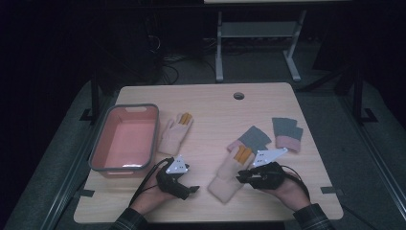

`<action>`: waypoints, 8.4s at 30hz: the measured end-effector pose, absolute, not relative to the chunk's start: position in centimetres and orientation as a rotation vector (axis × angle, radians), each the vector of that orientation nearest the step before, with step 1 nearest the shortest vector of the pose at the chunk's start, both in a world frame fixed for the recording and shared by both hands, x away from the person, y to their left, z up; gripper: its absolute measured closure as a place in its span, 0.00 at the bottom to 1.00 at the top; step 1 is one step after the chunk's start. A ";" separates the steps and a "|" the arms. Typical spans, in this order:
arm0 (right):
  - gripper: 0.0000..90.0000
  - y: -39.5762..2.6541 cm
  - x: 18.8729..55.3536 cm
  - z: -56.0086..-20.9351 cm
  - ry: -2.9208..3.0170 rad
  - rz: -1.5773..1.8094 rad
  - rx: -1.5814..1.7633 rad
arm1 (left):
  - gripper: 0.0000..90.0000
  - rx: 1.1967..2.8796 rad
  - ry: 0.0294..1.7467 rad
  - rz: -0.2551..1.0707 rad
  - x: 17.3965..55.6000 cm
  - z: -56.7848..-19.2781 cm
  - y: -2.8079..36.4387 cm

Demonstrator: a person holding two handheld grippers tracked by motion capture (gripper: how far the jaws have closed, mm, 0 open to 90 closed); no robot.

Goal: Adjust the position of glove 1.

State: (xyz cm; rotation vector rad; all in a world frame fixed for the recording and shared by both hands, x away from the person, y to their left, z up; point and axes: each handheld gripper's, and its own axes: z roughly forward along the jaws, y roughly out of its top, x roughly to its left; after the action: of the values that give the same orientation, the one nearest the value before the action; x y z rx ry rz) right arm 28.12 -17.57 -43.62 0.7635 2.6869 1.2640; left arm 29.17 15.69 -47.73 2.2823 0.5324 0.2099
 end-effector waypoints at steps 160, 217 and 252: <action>0.16 -28.7 29.0 -48.2 2.316 1.016 1.209 | 0.75 2.165 1.018 0.309 39.4 -41.7 10.5; 0.93 -25.1 27.9 -45.8 2.499 1.155 1.065 | 0.99 2.110 0.835 0.222 37.4 -40.3 13.2; 1.00 -16.0 29.6 -46.8 2.678 1.151 0.885 | 0.99 2.110 0.627 0.322 32.5 -38.0 12.1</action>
State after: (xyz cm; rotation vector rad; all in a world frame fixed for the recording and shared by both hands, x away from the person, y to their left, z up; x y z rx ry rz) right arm 29.61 -16.03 -46.85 0.8851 2.6782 1.1509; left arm 32.46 12.10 -37.96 2.1097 0.6274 0.3223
